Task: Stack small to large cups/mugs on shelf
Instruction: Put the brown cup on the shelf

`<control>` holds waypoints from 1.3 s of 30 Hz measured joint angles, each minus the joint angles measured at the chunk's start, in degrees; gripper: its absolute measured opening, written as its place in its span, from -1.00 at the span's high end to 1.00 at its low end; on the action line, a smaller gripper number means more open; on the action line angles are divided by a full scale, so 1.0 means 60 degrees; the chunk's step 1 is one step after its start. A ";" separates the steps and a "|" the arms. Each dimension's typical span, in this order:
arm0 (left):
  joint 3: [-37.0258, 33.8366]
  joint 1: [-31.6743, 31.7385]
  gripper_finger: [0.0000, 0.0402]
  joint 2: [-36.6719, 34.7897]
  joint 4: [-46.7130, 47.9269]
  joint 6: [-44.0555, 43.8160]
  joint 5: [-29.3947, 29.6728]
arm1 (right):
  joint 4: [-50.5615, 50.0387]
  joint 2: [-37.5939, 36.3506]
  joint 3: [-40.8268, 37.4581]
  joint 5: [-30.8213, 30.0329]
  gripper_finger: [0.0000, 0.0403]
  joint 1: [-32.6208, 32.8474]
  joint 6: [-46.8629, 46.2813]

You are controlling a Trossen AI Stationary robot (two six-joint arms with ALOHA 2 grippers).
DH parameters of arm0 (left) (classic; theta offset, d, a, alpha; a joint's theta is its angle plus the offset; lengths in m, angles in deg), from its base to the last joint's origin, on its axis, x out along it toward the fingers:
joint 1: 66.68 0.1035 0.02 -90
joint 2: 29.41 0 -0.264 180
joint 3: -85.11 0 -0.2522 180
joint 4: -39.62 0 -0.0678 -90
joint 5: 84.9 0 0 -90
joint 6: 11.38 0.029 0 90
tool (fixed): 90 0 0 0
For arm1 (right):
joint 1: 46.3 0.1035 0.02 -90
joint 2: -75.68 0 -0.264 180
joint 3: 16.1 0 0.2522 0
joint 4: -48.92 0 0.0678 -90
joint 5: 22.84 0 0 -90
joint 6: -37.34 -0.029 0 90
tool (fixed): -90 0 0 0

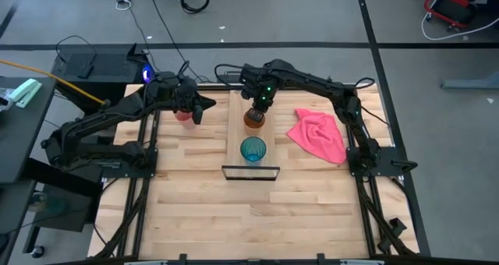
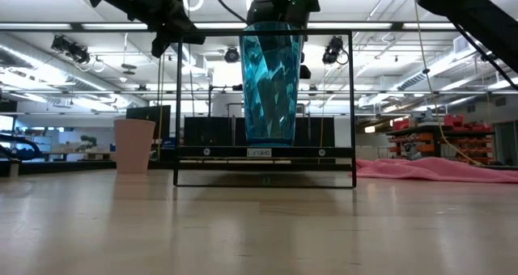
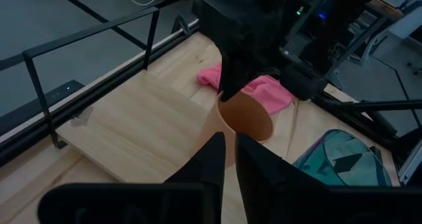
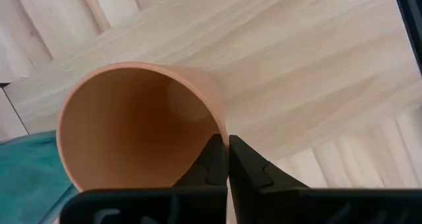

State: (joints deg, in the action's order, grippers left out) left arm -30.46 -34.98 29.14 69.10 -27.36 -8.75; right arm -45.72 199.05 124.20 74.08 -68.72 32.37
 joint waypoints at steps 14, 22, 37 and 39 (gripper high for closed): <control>0.0000 0.0000 0.79 0.0000 0.0004 0.0013 0.0000 | 0.0221 -0.0004 -0.0011 -0.0010 0.96 0.0018 0.0000; 0.0000 0.0000 0.76 0.0000 0.0009 0.0013 0.0001 | 0.0212 -0.0004 -0.0011 -0.0007 0.89 0.0011 0.0011; 0.0000 -0.0004 0.75 0.0000 0.0013 0.0011 0.0000 | 0.0208 -0.0007 -0.0011 -0.0004 0.70 0.0007 0.0004; 0.0000 -0.0004 0.76 0.0000 0.0013 0.0009 0.0000 | 0.0204 -0.0007 -0.0011 -0.0004 0.70 0.0007 0.0004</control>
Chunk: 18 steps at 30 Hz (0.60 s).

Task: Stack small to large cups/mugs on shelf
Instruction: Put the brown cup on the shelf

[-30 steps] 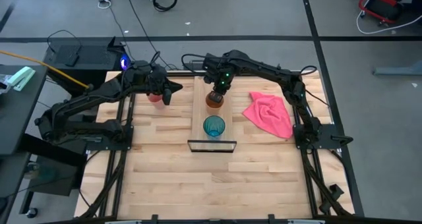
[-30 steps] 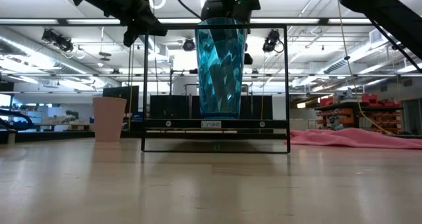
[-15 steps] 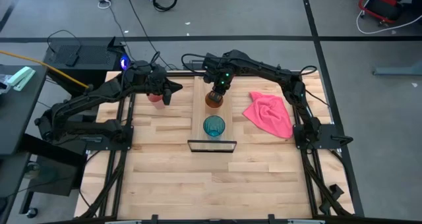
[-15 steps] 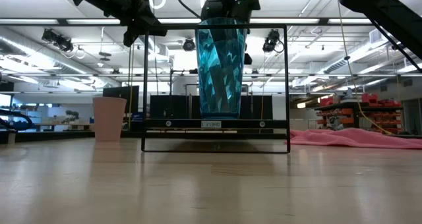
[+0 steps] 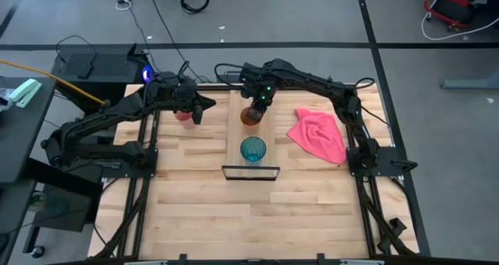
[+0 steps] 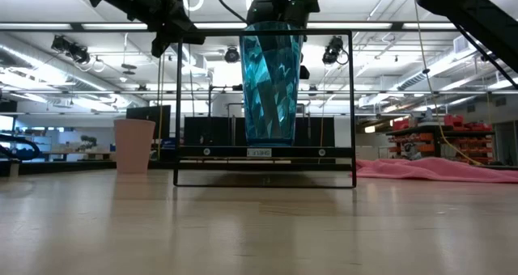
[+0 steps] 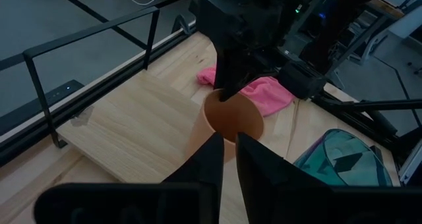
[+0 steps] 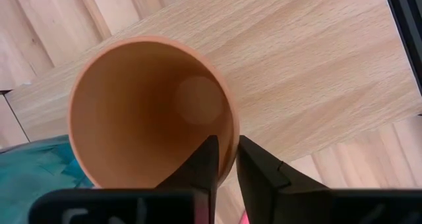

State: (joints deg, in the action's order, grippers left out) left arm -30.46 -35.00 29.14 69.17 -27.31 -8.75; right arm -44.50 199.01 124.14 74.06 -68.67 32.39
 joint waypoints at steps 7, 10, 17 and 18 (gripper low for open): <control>0.0000 0.0000 0.74 0.0000 0.0004 -0.0029 0.0004 | -0.0222 0.0000 0.0000 0.0000 0.70 -0.0077 -0.0001; 0.0000 0.0000 0.73 0.0000 0.0004 -0.0032 0.0004 | -0.0427 0.0000 0.0000 0.0000 0.70 -0.0146 -0.0004; 0.0000 0.0000 0.75 0.0000 0.0004 -0.0029 0.0004 | -0.0396 -0.0001 0.0028 0.0000 0.70 -0.0211 0.0000; 0.0000 0.0000 0.74 0.0000 0.0004 -0.0032 0.0004 | -0.0386 -0.0004 0.0036 0.0000 0.70 -0.0211 0.0000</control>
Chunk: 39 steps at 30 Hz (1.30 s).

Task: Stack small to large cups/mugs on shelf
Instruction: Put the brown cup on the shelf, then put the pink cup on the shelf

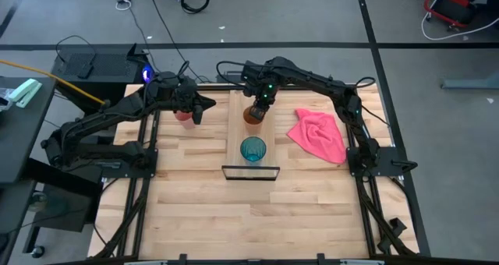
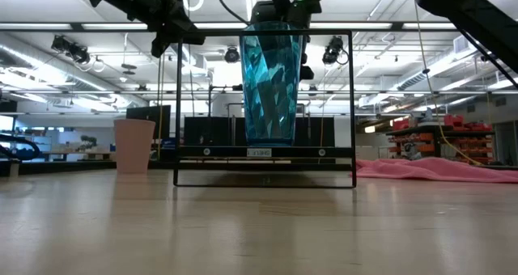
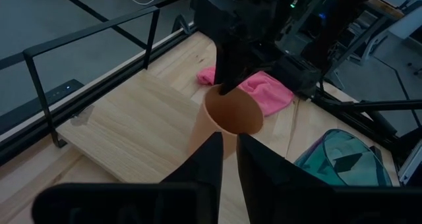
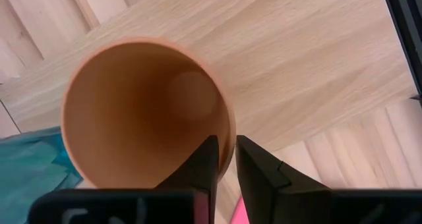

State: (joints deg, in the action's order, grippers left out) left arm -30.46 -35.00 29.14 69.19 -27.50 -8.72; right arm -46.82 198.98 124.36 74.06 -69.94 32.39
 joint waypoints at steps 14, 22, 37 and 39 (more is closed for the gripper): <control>0.0000 0.0004 0.72 0.0000 0.0000 0.0024 0.0004 | -0.0047 -0.0205 0.0011 0.0001 0.70 0.0022 0.0007; 0.0000 0.0064 0.68 0.0000 0.0134 0.0045 0.1102 | -0.0181 -0.0823 0.0011 0.0000 0.70 -0.0044 0.0032; -0.0004 0.3154 0.67 0.0000 0.4765 -0.0960 0.1797 | -0.0039 -0.3373 0.0018 -0.0076 0.70 -0.0183 0.0284; -0.0004 0.3526 0.65 0.0002 0.5392 -0.0959 0.1650 | -0.0033 -0.3601 0.0018 -0.0137 0.70 -0.0190 0.0352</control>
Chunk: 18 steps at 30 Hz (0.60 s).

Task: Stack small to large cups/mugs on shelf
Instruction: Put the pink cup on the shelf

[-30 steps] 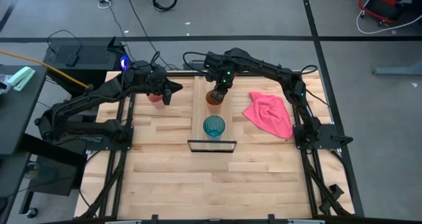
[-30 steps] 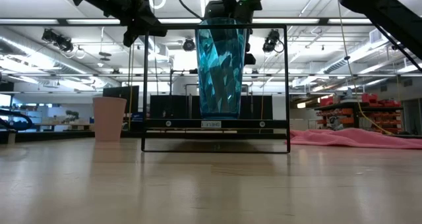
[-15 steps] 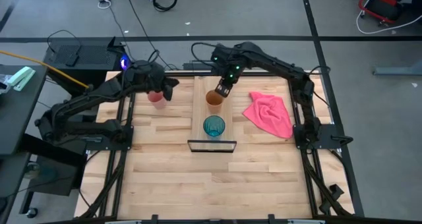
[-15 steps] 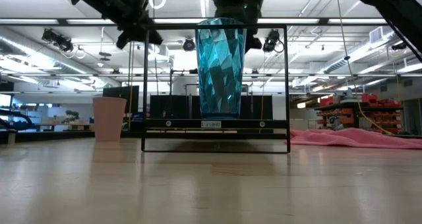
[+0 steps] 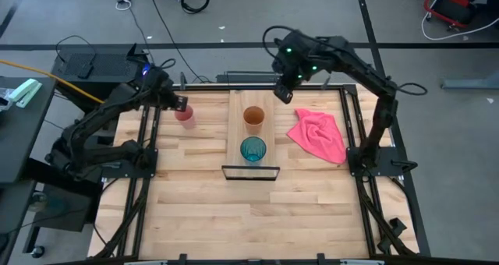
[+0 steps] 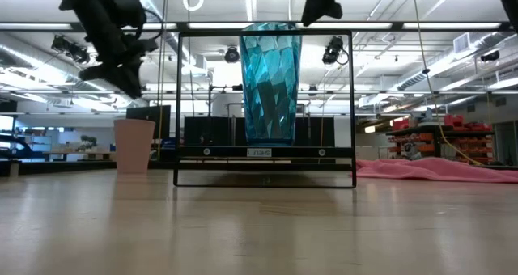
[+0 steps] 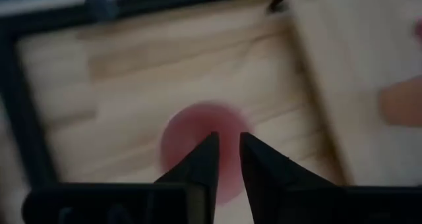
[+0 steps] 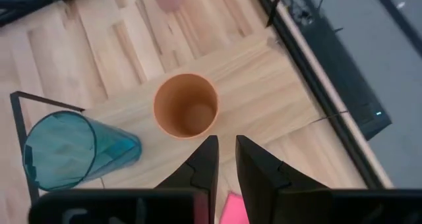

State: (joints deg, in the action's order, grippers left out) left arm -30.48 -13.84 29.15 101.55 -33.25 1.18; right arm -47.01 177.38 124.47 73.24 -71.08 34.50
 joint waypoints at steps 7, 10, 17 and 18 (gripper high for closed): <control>-0.0004 0.0964 0.63 0.0294 0.0829 0.0201 0.0045 | -0.0004 -0.0431 0.0000 -0.0202 0.70 -0.0040 0.0114; -0.0004 0.1042 0.61 0.0622 0.0905 0.0248 0.0046 | -0.0008 -0.0468 0.0000 -0.0228 0.70 -0.0040 0.0114; -0.0004 0.1042 0.52 0.1757 0.0927 0.0357 0.0080 | -0.0063 -0.0381 0.0000 -0.0228 0.70 -0.0040 0.0102; -0.0004 0.1042 0.51 0.1883 0.0921 0.0361 0.0164 | -0.0076 -0.0348 0.0000 -0.0228 0.70 -0.0040 0.0084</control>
State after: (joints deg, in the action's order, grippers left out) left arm -30.50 -7.59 40.45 107.07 -31.09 2.16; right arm -47.47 175.29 124.47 71.87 -71.32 35.01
